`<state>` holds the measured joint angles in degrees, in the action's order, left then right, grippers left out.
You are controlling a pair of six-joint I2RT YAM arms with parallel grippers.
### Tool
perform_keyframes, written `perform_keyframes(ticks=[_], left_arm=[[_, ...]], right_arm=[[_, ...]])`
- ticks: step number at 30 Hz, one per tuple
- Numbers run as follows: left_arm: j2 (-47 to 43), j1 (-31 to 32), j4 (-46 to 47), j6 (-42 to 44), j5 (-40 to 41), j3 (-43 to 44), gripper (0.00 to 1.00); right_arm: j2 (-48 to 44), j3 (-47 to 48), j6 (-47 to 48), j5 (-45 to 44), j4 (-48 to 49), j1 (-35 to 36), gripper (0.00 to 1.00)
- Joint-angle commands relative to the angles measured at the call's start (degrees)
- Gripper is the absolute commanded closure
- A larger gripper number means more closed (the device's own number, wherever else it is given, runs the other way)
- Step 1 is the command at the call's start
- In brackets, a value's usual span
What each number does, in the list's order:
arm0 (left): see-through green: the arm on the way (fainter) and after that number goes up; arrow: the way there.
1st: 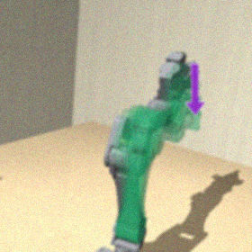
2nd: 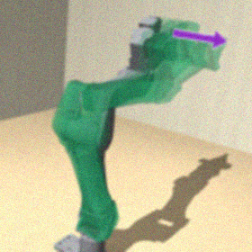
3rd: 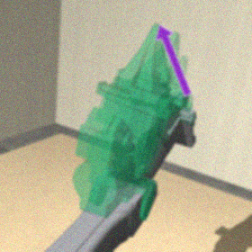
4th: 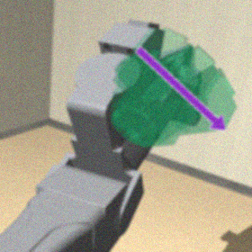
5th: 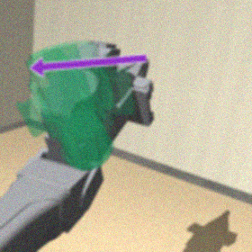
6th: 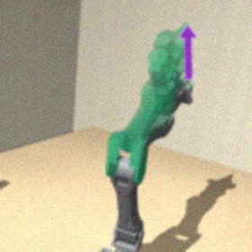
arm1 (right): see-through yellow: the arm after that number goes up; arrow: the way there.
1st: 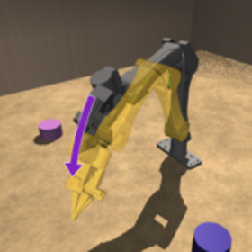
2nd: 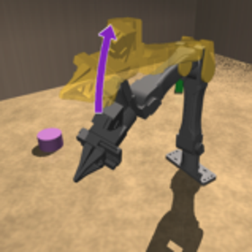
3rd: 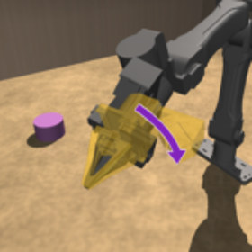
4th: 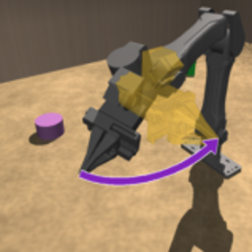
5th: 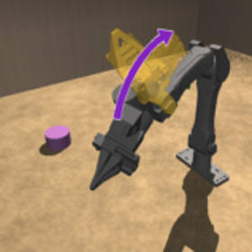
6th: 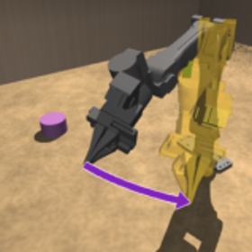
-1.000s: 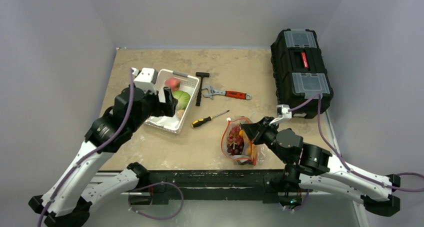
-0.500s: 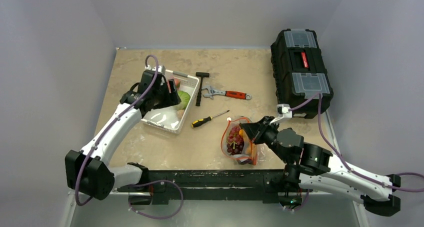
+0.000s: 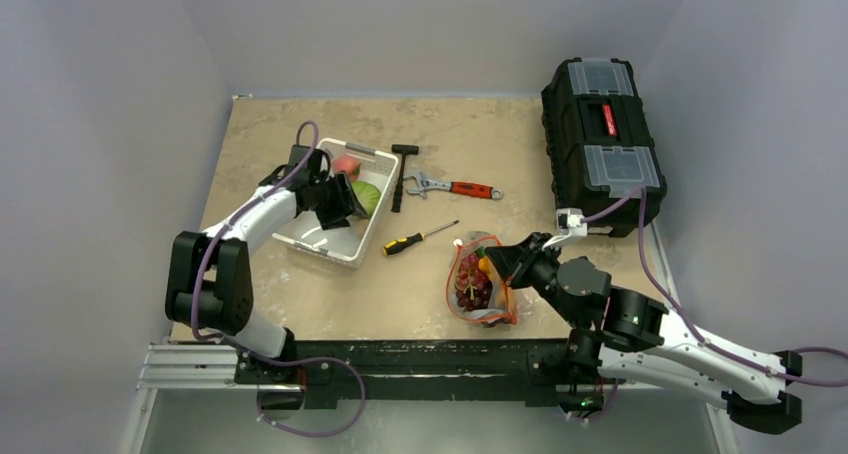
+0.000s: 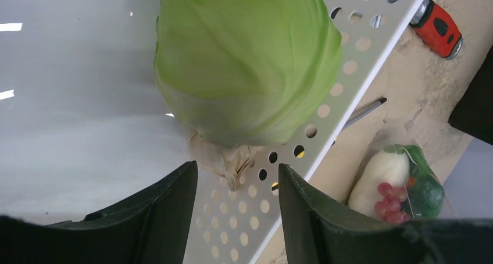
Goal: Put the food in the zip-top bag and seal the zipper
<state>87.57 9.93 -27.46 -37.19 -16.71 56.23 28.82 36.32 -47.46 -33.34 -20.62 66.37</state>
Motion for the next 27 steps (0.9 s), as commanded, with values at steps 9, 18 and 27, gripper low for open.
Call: perform_keyframes(ticks=[9,18,27], left_arm=[[3.7,-0.1,9.3,-2.6,1.4,-4.9,0.54],[6.8,0.0,10.2,-2.7,-2.2,-4.6,0.44],[6.4,0.3,11.9,-2.5,-4.1,-4.8,0.6]], right_arm=[[-2.5,1.8,0.2,-0.3,2.7,0.1,1.0],[-1.1,1.6,0.1,0.5,4.0,0.1,1.0],[-0.4,1.3,0.2,0.8,4.9,0.1,1.0]])
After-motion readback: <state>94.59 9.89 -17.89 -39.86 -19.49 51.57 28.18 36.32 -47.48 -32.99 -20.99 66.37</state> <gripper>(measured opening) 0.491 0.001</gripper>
